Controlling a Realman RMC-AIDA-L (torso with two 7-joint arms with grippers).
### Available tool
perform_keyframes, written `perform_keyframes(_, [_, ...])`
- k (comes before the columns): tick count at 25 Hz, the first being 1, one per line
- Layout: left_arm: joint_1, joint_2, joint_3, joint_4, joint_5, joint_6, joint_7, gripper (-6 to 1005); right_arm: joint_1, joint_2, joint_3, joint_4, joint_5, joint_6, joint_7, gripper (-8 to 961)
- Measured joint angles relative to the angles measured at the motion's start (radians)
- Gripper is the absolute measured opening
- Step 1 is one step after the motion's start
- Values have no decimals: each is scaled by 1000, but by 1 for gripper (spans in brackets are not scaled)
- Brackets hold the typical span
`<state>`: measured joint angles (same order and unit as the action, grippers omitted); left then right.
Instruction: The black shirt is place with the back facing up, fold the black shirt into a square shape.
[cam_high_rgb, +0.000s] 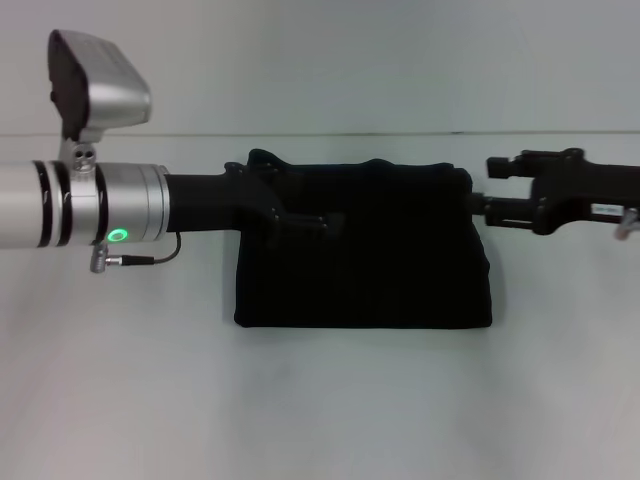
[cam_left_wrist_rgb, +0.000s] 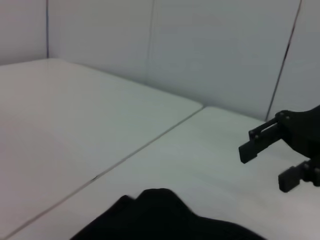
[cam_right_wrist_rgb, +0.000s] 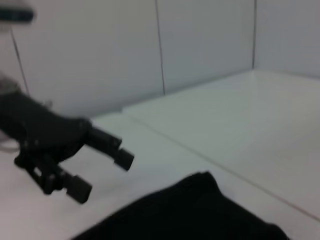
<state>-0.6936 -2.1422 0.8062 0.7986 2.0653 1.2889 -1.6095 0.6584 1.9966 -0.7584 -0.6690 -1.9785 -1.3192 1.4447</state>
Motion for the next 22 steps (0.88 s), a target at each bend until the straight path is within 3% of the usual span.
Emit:
perform_keyframes(3, [-7, 0, 8, 0, 6, -26, 2, 904, 44, 21, -1, 0, -72, 41, 21, 688])
perform_keyframes(7, [-5, 0, 29, 0, 17, -35, 3, 904, 55, 30, -1, -2, -81, 45, 21, 688])
perform_keyframes(22, [-6, -5, 31, 0, 33, -43, 5, 904, 49, 32, 2, 6, -83, 64, 34, 688])
